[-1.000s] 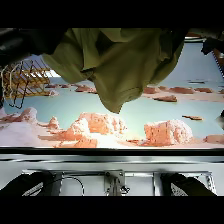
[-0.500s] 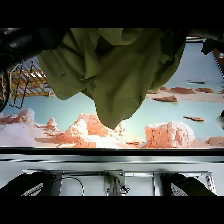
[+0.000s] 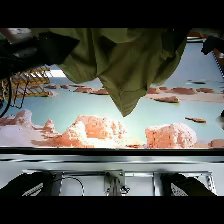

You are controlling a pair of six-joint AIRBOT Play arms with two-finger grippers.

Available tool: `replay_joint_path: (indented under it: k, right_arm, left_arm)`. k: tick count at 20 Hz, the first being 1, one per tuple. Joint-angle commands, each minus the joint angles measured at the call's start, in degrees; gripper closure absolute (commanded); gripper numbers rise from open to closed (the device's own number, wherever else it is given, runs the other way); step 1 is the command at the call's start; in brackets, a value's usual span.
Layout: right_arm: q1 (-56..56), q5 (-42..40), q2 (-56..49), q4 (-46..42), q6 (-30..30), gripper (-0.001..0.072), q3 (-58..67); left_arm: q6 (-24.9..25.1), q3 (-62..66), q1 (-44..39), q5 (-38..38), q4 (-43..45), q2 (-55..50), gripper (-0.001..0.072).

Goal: Fold the shirts.

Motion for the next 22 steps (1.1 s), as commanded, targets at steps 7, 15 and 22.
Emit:
replay_joint_path:
  k: [7,15,22]
  right_arm:
    - [0.0,1.0,1.4,0.6,-0.8,0.0641,0.1]
    - [0.0,17.3,3.0,0.0,2.3,0.0641,0.0]
    - [0.0,16.9,2.9,-2.0,2.3,0.0641,0.0]
  left_arm:
    - [5.2,1.9,12.9,-3.8,1.0,5.0,0.0194]
    - [5.6,5.5,29.3,-1.4,4.5,4.8,0.0194]
    - [7.8,5.4,30.4,-12.7,-5.6,-1.5,0.01]
